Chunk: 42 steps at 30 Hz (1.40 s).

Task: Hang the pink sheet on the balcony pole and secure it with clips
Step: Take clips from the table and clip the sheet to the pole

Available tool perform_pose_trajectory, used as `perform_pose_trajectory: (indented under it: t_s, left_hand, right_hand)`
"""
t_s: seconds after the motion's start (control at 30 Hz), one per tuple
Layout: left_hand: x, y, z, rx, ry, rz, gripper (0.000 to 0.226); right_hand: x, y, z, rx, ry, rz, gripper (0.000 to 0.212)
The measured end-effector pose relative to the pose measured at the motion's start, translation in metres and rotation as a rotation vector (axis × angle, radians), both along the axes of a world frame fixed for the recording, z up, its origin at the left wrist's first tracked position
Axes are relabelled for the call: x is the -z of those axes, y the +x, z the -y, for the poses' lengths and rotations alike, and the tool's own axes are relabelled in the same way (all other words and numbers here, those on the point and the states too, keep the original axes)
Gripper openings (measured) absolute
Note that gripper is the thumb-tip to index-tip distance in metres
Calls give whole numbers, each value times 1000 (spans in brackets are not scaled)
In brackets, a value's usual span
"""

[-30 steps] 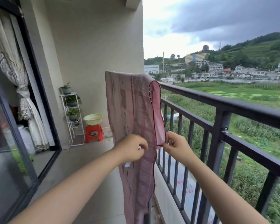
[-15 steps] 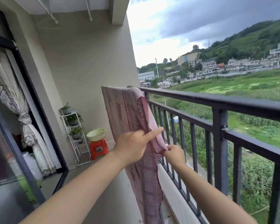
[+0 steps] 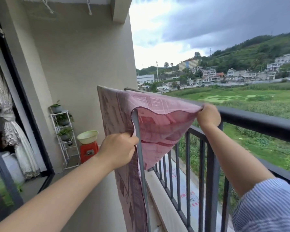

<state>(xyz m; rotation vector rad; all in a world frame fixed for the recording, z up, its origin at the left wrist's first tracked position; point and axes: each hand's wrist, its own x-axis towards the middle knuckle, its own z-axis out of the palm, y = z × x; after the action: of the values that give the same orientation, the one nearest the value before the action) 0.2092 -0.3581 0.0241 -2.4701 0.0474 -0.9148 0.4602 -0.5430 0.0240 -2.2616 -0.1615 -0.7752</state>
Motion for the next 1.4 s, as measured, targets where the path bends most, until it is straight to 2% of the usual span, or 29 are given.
perform_pose_trajectory:
  t_s: [0.1,0.2,0.3,0.4,0.5,0.63,0.7,0.8,0.87,0.93,1.03,1.1,1.17,1.23,1.27,1.33,1.4]
  left_hand:
    - [8,-1,-11,82,-95,56,30]
    - [10,-6,-16,127,-134,74,31]
    - [6,-10,-14,121,-83,83,30]
    - [6,-10,-13,120,-68,83,32]
    - [12,-9,-8,180,-67,94,30]
    - [15,4,11,224,64,87,20]
    - [14,12,18,238,151,72,13]
    - [12,19,21,273,251,75,12]
    - [10,21,18,315,303,86,15]
    - [8,23,15,344,356,53,17]
    - [4,26,12,352,402,-8,20]
    - [4,28,12,362,428,-19,19]
    - [4,29,11,381,441,-15,19]
    - [2,27,10,386,432,-15,19]
    - [1,25,9,382,427,-16,20]
    - [-2,19,9,377,425,-27,20]
    - [-6,13,10,390,419,-37,19]
  right_hand:
    - [50,-15,-12,-77,-81,-244,13]
    - [106,-30,-21,-137,-84,-466,19]
    - [134,-41,-31,-168,-94,-565,23]
    - [134,-38,-21,-120,-197,-458,23]
    - [125,-27,12,-171,-437,-255,23]
    - [134,-62,31,-560,-806,-187,24]
    - [143,-93,25,-744,-882,-216,24]
    - [154,-126,9,-849,-909,-227,26]
    - [159,-139,-2,-887,-876,-238,26]
    - [156,-150,-10,-924,-723,-260,23]
    - [136,-162,-17,-923,-141,-298,26]
    - [125,-167,-25,-839,118,-203,38]
    - [116,-171,-36,-794,142,-54,12]
    - [113,-176,-49,-739,89,30,45]
    - [114,-177,-55,-726,95,37,54]
    - [119,-180,-62,-710,123,75,57]
    - [126,-184,-63,-710,138,132,50]
